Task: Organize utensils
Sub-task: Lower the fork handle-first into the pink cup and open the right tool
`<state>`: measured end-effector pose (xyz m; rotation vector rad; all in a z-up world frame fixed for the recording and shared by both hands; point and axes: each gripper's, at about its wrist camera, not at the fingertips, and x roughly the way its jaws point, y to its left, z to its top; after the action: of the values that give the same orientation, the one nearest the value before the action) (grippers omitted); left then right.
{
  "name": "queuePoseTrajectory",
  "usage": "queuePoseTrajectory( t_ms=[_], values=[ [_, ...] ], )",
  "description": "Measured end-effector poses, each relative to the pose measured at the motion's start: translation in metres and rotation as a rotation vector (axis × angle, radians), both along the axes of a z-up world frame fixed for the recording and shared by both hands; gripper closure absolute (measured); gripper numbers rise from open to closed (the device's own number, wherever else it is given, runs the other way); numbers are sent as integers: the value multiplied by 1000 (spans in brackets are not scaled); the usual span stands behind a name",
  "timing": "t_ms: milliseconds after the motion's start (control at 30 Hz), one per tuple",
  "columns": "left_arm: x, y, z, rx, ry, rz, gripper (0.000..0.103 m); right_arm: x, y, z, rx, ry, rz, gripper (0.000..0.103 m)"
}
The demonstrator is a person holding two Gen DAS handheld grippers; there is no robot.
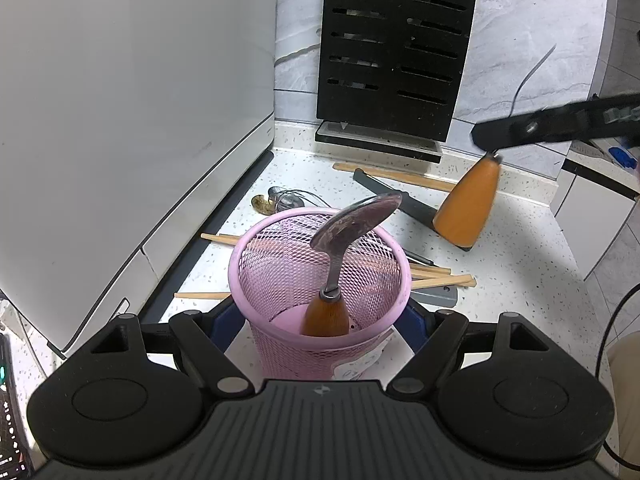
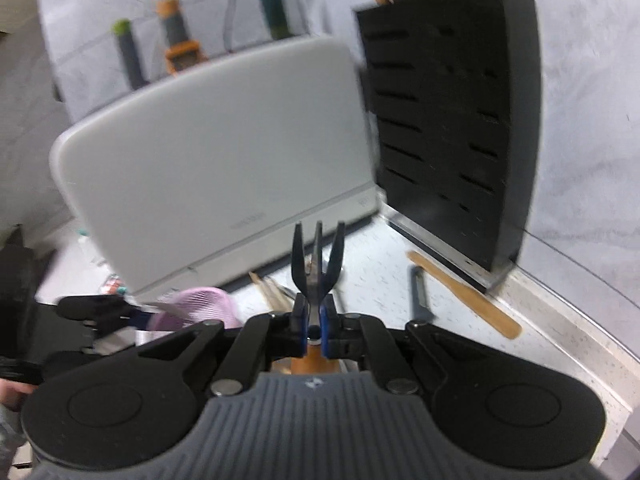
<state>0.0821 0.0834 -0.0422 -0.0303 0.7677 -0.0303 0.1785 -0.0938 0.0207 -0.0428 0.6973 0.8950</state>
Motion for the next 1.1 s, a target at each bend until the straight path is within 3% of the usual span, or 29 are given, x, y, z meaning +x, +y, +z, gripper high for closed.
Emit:
queuePoseTrajectory(
  t_ms=[233, 500, 767, 1100],
  values=[
    [-2, 0, 0, 0, -6, -3, 11, -26, 15, 23, 62, -40, 91, 101],
    [-3, 1, 0, -2, -7, -9, 12, -20, 46, 28, 71, -91, 121, 101],
    [-3, 1, 1, -3, -8, -10, 11, -10, 71, 10, 58, -62, 158, 101],
    [-3, 1, 1, -5, -7, -9, 11, -8, 92, -20, -54, -84, 244, 101]
  ],
)
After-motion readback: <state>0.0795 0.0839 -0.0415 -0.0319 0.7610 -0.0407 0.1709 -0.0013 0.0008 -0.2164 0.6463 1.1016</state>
